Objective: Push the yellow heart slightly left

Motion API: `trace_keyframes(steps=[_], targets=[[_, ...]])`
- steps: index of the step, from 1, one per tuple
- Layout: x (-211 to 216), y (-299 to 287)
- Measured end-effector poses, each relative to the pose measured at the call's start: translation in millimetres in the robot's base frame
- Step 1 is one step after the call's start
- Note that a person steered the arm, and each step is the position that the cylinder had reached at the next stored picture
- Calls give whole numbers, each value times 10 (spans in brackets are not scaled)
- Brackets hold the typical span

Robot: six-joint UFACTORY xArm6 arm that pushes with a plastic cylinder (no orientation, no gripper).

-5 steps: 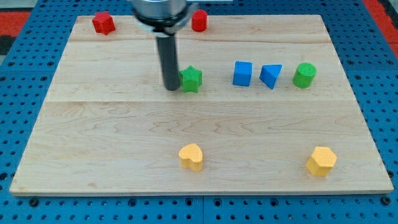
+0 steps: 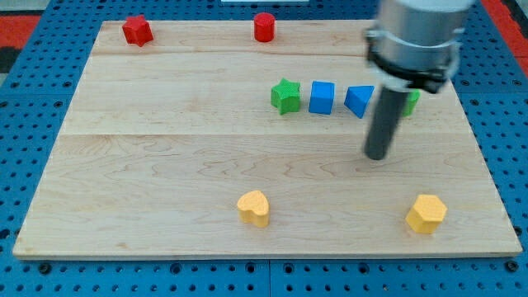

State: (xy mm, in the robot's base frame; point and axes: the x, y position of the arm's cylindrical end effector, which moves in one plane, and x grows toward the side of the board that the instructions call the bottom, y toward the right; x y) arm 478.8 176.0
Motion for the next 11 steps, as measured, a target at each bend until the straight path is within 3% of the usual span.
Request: trace_keyframes(steps=[1, 2, 3, 5, 8, 10, 11], targets=[[299, 861], [823, 1091], [1050, 510], [1033, -1446], [811, -2830], [1130, -3290], [969, -3465]])
